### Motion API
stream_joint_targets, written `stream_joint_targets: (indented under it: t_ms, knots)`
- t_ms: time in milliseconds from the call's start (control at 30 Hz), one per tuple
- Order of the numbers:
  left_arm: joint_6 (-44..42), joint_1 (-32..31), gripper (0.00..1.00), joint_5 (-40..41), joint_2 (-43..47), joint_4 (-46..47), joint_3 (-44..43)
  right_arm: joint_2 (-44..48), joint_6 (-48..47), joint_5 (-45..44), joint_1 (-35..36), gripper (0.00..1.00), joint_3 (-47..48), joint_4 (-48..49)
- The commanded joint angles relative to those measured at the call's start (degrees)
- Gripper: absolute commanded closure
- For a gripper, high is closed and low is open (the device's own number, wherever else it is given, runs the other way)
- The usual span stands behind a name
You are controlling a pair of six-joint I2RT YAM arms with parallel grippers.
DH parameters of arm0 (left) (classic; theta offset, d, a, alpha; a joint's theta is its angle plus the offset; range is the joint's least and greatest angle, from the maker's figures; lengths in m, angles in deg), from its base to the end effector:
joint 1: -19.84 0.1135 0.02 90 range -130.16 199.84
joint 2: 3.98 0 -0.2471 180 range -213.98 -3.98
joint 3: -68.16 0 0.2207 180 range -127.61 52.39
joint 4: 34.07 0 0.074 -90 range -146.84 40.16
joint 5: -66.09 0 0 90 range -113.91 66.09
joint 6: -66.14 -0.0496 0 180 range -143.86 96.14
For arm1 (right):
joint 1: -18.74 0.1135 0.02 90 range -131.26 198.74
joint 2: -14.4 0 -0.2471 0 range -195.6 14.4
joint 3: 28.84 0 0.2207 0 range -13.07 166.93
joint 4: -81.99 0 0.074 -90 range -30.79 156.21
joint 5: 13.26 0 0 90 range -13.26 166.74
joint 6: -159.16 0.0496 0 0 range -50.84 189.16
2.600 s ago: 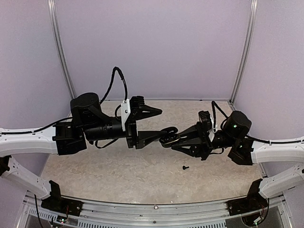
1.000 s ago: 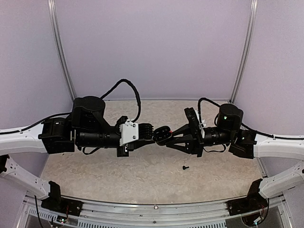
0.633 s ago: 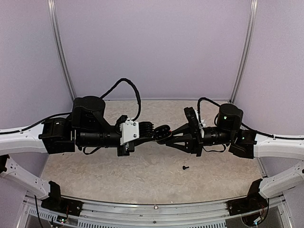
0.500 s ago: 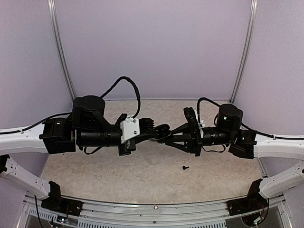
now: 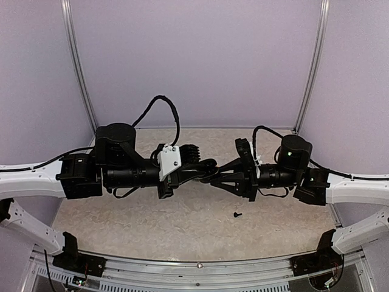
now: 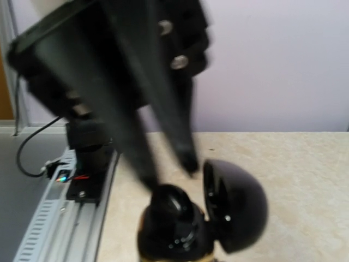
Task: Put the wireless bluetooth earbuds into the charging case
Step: Adjust the left earbud in the left side groove of the charging case, then pick up the right earbud from the center of the board.
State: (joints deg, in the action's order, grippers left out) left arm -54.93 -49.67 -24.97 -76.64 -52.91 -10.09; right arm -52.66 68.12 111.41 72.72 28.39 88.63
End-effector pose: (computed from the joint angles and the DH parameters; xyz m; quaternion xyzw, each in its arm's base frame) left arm 0.0994 -0.2685 0.3425 0.6067 0.4964 -0.2112 0.5838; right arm 0.1276 0.2235 0.2970 -0.5019 0.5205 0.4861 0.4907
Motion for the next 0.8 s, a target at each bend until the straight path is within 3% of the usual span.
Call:
stream_joint_targets:
  t_ms: [0,100,233,333,467,633,767]
  knots:
    - [3.28,1.17,0.79,-4.7,3.37,5.57,3.25,2.52,3.06,-5.53,-2.8,1.0,-1.88,3.74]
    - [6.3,4.28,0.65,-6.38,3.47,6.77,4.96,3.97,7.36,-7.38,-7.72,1.0,-3.74,4.01]
    - [10.24,6.13,0.37,-7.74,-1.19,5.39,4.38,7.29,10.97,-10.15,-13.75,1.0,-5.71,1.28]
    - [14.0,6.71,0.27,-9.16,-7.91,4.45,1.52,9.61,12.3,-11.31,-17.43,1.0,-6.39,-1.85]
    - [19.36,7.38,0.25,-14.66,-15.11,10.25,1.86,12.96,13.49,-12.39,-20.51,1.0,-7.9,-3.81]
    - [22.32,7.74,0.28,-21.65,-18.04,43.96,16.78,14.98,14.59,-11.34,-22.52,1.0,-10.01,-3.79]
    - [24.44,8.11,0.39,-23.03,-27.85,45.87,12.1,15.98,14.85,-10.88,-23.29,1.0,-10.52,-4.19]
